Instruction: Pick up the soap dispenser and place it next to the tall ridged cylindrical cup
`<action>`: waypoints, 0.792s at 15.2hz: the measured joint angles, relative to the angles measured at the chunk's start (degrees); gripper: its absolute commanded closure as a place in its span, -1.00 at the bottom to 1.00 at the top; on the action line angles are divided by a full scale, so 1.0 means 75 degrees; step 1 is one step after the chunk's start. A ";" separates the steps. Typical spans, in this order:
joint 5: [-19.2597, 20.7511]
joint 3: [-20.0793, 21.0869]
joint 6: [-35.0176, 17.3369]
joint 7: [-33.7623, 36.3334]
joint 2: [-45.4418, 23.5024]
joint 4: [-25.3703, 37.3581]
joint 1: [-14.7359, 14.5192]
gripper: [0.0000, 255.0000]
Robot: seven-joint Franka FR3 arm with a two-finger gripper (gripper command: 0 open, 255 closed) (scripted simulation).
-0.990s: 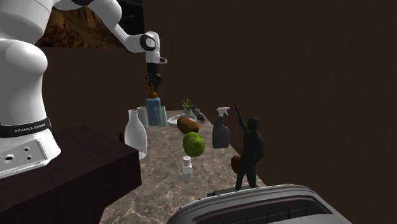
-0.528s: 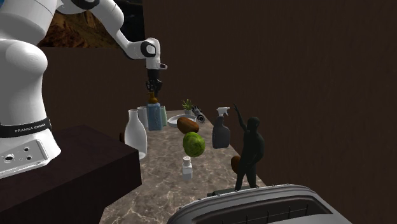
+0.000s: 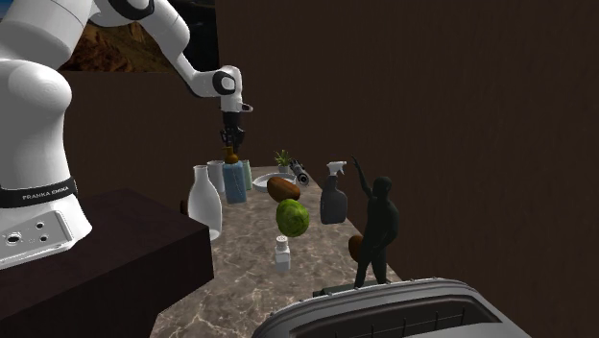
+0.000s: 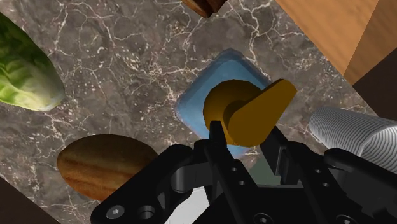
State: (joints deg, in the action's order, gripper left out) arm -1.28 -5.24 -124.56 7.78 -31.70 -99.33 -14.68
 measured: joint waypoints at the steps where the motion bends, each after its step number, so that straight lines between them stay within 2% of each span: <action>1: 0.0000 0.0000 -0.0006 0.0001 -0.0004 -0.0002 0.0000 1.00; 4: -0.0001 0.0000 -0.0011 0.0001 -0.0006 -0.0003 0.0000 1.00; 5: -0.0001 0.0001 -0.0011 0.0001 -0.0006 -0.0003 0.0000 -1.00; 12: 0.0004 -0.0001 0.0088 0.0008 0.0042 0.0052 -0.0006 -1.00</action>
State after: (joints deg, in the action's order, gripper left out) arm -1.24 -5.25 -123.90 7.84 -31.38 -98.93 -14.73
